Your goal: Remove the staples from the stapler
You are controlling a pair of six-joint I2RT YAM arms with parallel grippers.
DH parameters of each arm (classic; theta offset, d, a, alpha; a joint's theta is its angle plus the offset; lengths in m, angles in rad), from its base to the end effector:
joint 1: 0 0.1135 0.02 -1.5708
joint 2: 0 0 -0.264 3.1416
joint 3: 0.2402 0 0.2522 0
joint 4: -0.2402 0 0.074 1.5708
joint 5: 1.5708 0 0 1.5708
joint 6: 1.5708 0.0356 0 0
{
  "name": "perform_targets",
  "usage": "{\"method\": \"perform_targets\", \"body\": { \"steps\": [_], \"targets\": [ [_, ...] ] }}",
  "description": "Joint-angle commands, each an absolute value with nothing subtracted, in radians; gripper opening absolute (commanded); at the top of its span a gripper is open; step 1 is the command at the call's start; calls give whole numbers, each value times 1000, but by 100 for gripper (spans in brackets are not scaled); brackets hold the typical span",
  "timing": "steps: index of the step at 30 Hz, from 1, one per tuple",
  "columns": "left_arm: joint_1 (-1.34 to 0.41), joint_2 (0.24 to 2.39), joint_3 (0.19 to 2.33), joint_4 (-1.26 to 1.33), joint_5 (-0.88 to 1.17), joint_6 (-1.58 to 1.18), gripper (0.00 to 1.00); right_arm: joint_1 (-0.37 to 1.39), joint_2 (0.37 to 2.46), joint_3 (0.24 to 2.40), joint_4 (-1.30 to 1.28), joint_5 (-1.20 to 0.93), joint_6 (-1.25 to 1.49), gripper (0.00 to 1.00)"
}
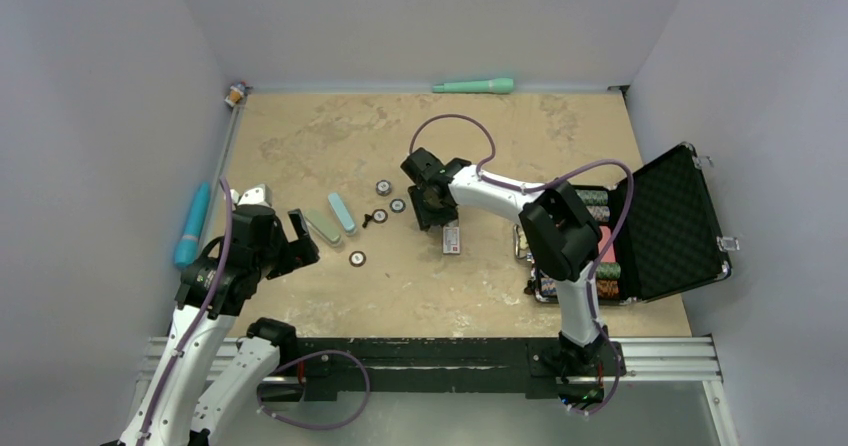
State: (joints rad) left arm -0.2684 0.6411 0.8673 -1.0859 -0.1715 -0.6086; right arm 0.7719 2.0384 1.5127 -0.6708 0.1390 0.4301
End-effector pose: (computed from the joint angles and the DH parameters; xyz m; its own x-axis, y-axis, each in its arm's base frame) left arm 0.1027 -0.0220 0.3022 -0.6873 -0.3952 -0.6094 -0.2914 0.9186 -0.2671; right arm 0.3051 0.2901 0.1764 -0.8791 -0.2794 -0.3861 -0.3167 0.9479 0.0352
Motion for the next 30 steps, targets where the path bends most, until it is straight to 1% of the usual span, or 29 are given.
{"method": "perform_targets", "body": {
  "steps": [1, 11, 17, 24, 30],
  "targets": [
    [-261, 637, 864, -1071, -186, -606, 100, 771, 2052, 1504, -652, 148, 439, 46],
    [-261, 639, 864, -1070, -184, -603, 100, 771, 2061, 1482, -640, 142, 437, 45],
    [-261, 640, 864, -1068, -184, -603, 100, 771, 2065, 1485, -639, 128, 435, 40],
    [-261, 635, 865, -1067, -184, -603, 100, 772, 2070, 1492, -645, 118, 433, 32],
    [-260, 632, 865, -1068, -186, -604, 100, 775, 2047, 1484, -650, 107, 439, 30]
  ]
}}
